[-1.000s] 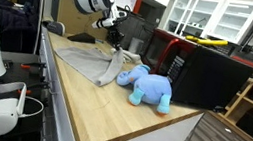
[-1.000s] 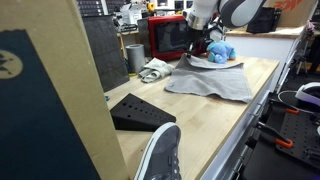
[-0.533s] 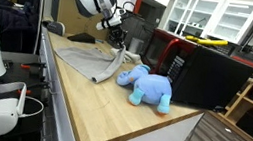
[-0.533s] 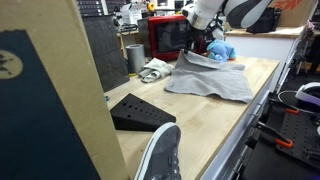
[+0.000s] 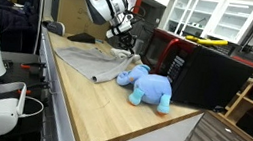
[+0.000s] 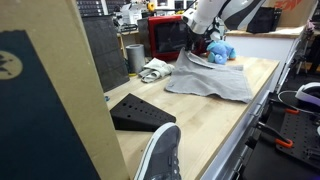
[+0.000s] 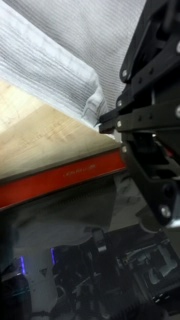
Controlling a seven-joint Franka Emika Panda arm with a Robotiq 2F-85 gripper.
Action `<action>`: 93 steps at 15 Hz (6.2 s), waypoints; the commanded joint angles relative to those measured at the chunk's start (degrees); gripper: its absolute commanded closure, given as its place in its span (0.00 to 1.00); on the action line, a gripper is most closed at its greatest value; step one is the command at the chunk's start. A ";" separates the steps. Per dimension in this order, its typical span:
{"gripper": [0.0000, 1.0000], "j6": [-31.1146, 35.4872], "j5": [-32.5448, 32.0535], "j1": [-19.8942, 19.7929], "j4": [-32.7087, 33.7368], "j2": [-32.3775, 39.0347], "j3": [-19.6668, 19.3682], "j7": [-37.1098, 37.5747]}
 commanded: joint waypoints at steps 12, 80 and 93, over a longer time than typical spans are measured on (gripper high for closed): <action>0.00 -2.73 6.12 -0.03 -3.75 -1.27 3.61 4.70; 0.99 -2.62 63.80 -0.07 -8.31 -0.97 5.34 -16.42; 0.42 1.18 43.43 3.62 -0.26 3.72 -3.56 2.76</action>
